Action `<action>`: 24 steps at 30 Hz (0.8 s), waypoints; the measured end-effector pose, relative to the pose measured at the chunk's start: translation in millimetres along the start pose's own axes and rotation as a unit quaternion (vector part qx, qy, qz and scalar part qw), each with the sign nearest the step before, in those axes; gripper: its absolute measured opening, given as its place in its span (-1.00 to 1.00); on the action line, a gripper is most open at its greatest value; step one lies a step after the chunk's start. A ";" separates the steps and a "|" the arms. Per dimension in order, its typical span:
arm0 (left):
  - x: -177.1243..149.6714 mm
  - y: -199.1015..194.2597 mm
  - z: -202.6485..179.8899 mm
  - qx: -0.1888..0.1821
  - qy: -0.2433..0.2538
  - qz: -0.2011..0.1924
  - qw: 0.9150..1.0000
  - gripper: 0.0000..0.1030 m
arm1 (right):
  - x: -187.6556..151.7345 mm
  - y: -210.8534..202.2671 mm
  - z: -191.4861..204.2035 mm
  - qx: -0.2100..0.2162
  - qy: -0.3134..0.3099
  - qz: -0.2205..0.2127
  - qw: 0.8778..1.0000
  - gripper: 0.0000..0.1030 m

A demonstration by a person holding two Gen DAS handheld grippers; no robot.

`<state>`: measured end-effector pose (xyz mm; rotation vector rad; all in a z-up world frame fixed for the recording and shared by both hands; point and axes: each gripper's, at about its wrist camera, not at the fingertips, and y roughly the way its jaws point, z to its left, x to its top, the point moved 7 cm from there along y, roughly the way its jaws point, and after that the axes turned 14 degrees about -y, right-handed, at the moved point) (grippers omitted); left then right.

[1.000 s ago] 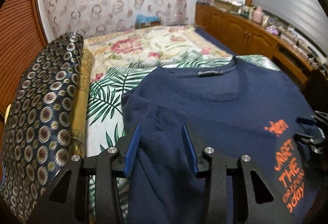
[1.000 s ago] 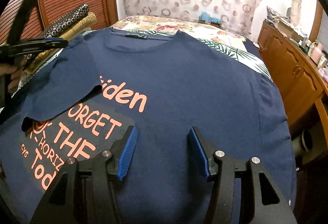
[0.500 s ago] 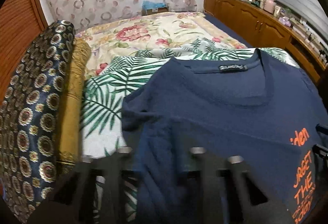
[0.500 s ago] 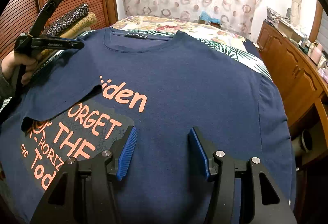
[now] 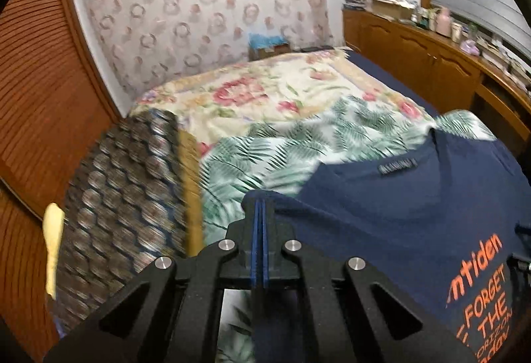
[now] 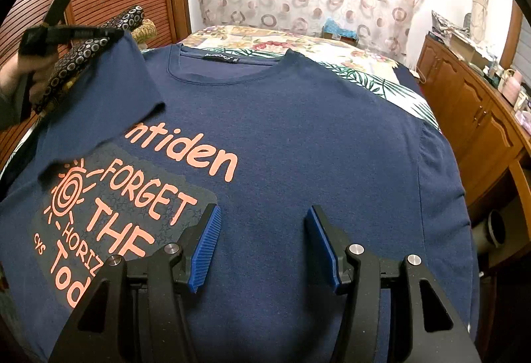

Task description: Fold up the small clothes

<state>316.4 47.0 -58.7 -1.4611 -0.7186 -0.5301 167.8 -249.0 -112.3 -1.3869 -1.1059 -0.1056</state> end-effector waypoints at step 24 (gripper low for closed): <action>-46.2 -87.3 -5.9 -0.097 -0.018 -0.085 0.991 0.63 | -0.8 0.5 -0.5 0.001 0.000 -0.001 1.000 0.09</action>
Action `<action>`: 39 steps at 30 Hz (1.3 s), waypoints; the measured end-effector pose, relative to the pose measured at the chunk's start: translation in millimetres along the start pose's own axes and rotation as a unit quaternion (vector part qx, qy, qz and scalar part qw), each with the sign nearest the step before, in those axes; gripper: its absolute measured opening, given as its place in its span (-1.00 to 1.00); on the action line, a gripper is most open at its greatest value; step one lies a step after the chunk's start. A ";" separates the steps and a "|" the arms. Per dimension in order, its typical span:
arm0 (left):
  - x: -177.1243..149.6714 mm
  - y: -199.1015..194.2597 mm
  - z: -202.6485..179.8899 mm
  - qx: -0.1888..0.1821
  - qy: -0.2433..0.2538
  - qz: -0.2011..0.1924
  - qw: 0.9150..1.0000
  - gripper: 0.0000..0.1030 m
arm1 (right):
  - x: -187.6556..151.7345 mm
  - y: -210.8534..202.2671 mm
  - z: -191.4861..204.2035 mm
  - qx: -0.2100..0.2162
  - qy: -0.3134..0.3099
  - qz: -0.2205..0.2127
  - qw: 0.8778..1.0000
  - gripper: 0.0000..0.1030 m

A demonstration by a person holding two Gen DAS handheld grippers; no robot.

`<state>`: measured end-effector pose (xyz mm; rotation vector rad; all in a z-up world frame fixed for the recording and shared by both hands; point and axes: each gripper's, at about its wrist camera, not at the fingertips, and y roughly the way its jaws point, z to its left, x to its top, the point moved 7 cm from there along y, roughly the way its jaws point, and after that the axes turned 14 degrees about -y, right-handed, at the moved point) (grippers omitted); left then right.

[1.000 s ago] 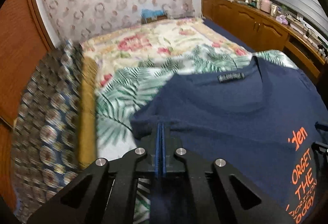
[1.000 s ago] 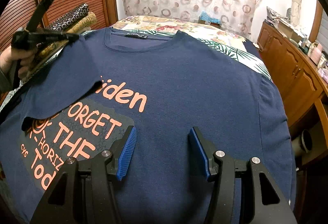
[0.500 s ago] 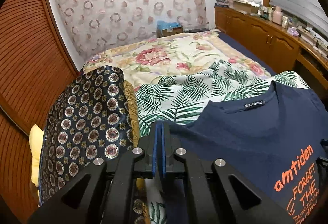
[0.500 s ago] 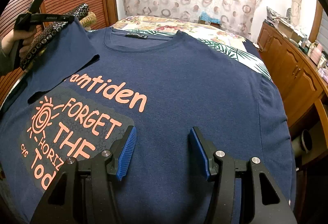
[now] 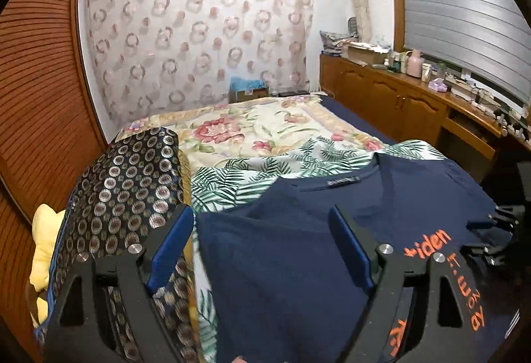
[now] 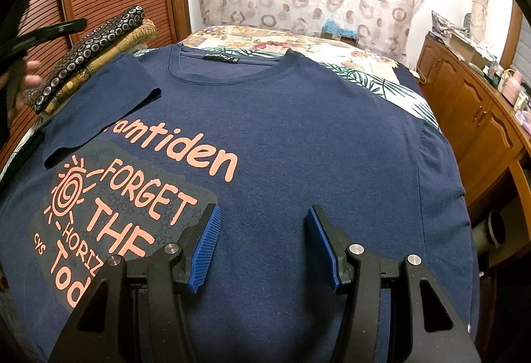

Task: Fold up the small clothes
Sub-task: 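Lay the folded side flat and open the left tool, then grasp the opposite side edge of the shirt with the right tool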

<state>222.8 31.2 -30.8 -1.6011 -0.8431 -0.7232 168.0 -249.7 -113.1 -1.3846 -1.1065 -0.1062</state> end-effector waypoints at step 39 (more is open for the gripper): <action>-125.9 -53.0 -59.3 -0.024 0.019 0.047 0.998 0.63 | -21.0 -28.6 -17.7 0.006 0.047 -0.031 0.998 0.23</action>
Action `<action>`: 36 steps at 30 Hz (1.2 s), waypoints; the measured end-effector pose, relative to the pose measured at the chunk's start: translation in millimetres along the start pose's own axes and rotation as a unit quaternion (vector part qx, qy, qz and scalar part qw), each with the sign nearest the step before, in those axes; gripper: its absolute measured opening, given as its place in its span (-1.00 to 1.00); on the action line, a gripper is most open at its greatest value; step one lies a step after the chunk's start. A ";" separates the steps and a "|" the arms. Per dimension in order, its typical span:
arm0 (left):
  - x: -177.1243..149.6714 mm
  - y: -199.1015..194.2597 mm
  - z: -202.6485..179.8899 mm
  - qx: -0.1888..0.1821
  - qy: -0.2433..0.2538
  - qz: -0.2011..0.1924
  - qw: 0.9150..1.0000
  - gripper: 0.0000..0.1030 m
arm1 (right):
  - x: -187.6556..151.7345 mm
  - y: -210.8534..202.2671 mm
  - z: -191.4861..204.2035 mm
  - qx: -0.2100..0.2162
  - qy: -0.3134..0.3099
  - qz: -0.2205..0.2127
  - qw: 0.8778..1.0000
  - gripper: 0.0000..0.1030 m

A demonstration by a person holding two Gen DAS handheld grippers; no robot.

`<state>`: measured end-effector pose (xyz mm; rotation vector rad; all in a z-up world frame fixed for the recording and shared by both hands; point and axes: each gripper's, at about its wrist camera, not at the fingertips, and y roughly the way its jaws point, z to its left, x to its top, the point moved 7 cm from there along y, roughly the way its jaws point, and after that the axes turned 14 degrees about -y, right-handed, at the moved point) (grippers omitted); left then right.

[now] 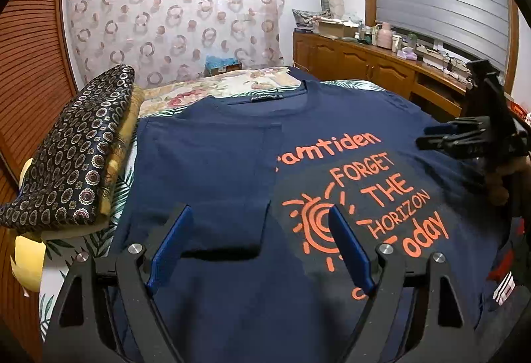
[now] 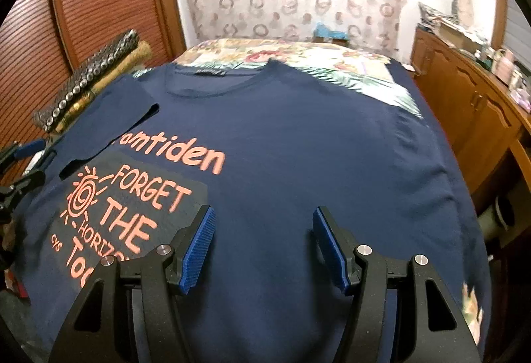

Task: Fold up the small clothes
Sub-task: 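Grasp the opposite side edge of the shirt with the right tool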

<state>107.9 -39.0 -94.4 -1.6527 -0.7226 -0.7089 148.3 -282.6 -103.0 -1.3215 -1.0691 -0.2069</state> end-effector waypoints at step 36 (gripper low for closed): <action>-22.8 3.3 -8.6 -0.015 -0.021 0.031 0.999 0.63 | -77.9 -40.4 -108.2 -0.081 0.068 0.041 0.994 -0.75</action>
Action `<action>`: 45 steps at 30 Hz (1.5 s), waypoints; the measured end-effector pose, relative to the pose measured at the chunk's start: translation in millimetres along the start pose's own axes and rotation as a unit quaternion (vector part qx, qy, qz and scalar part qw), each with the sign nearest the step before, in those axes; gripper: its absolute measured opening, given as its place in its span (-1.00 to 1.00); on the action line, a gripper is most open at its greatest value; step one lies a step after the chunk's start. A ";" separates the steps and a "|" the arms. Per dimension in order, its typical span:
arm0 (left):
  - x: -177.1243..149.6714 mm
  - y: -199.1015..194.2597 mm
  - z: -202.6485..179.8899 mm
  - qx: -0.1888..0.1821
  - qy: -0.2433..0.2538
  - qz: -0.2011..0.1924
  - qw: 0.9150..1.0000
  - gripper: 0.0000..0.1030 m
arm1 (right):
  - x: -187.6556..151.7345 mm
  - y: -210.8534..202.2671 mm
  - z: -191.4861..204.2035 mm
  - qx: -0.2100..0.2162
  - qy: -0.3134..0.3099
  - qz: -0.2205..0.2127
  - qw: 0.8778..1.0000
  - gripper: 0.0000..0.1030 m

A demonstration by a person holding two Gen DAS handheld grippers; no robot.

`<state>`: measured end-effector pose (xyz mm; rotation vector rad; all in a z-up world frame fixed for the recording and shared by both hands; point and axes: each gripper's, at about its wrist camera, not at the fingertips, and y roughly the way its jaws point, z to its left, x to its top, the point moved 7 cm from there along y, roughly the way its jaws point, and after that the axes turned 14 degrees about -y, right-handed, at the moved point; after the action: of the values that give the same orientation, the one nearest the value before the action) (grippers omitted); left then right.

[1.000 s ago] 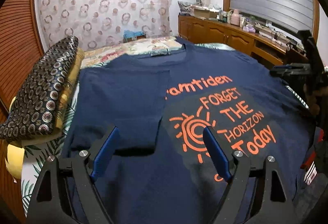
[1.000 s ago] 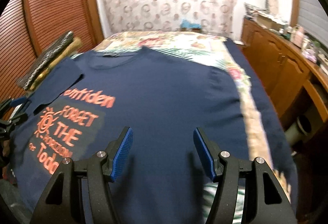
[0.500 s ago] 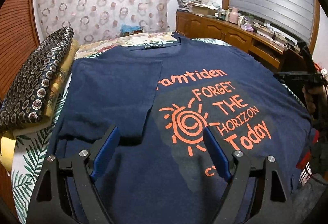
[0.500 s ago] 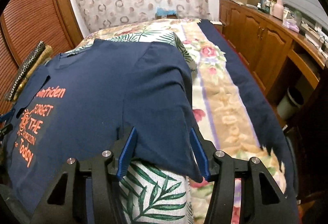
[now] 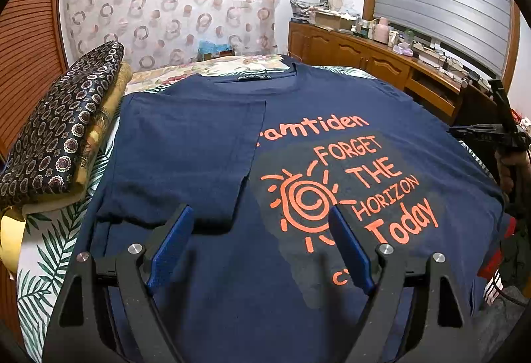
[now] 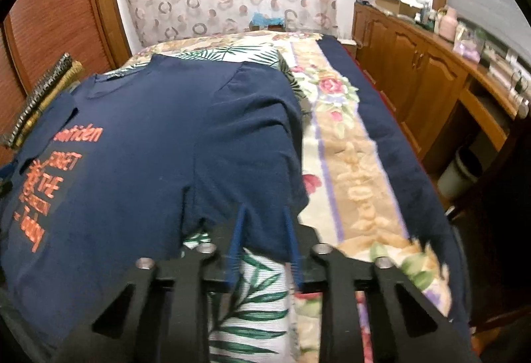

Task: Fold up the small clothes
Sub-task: 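Grasp the opposite side edge of the shirt with the right tool, then lift the gripped side with the right tool toward the shirt center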

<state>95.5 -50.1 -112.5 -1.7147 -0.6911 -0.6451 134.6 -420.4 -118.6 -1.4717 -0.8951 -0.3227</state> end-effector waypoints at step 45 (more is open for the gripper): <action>-0.6 2.1 0.3 -0.005 -0.005 0.006 1.000 0.63 | 54.8 -22.0 63.8 0.014 -0.067 -0.055 0.996 -0.31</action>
<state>96.6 -50.3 -114.3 -1.7311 -0.6849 -0.6315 134.8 -345.6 -74.3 -1.4330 -1.0869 -0.2946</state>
